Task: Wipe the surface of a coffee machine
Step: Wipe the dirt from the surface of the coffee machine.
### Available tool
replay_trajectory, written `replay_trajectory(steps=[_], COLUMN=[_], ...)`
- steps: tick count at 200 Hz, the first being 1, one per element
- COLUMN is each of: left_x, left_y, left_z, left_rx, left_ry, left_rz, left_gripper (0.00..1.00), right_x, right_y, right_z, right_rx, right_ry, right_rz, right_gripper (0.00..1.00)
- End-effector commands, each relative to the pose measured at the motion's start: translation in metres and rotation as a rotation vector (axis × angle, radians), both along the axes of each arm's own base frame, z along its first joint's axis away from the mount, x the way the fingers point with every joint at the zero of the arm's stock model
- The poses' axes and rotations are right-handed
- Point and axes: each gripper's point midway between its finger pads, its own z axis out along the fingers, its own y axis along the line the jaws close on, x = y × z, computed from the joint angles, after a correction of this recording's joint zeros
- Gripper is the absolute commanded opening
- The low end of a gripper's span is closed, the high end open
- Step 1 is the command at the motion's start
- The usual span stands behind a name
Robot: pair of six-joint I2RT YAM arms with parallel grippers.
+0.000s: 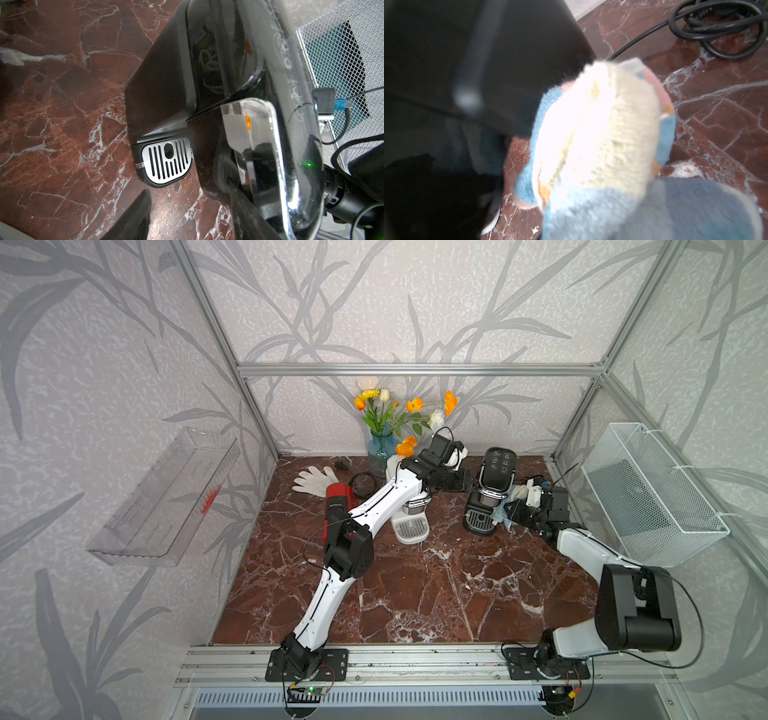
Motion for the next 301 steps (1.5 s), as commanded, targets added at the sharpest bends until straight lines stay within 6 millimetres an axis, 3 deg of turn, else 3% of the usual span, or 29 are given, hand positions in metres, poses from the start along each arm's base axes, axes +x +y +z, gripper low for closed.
replay_trajectory(steps=[1,66,119,190,239,264,301], left_x=[-0.011,-0.017,-0.023,-0.029,-0.034,-0.043,-0.057], left_y=[-0.02,-0.025,-0.032,-0.042,-0.05,-0.059,-0.069], left_z=[0.013,0.017,0.018,0.01,0.012,0.0,-0.013], left_rx=[-0.053,-0.055,-0.062,-0.068,-0.092,-0.112,-0.108], left_ry=[-0.023,-0.031,-0.036,-0.022,-0.034,-0.01,-0.01], left_rz=[-0.055,-0.067,-0.08,-0.096,-0.103,-0.112,-0.141], left_gripper=[0.6,0.6,0.6,0.6,0.6,0.6,0.6], right_x=[-0.004,-0.02,-0.043,-0.084,-0.091,-0.086,-0.081], right_y=[0.006,0.002,0.014,0.025,0.033,0.035,0.02], right_z=[0.039,0.117,0.14,0.142,0.148,0.126,0.101], right_rx=[-0.018,-0.06,0.008,0.033,0.022,0.005,-0.074], right_ry=[-0.088,-0.229,-0.253,-0.23,-0.243,-0.21,-0.205], right_rz=[0.036,0.016,0.056,0.081,0.104,0.118,0.062], right_gripper=[0.0,0.0,0.0,0.0,0.0,0.0,0.0])
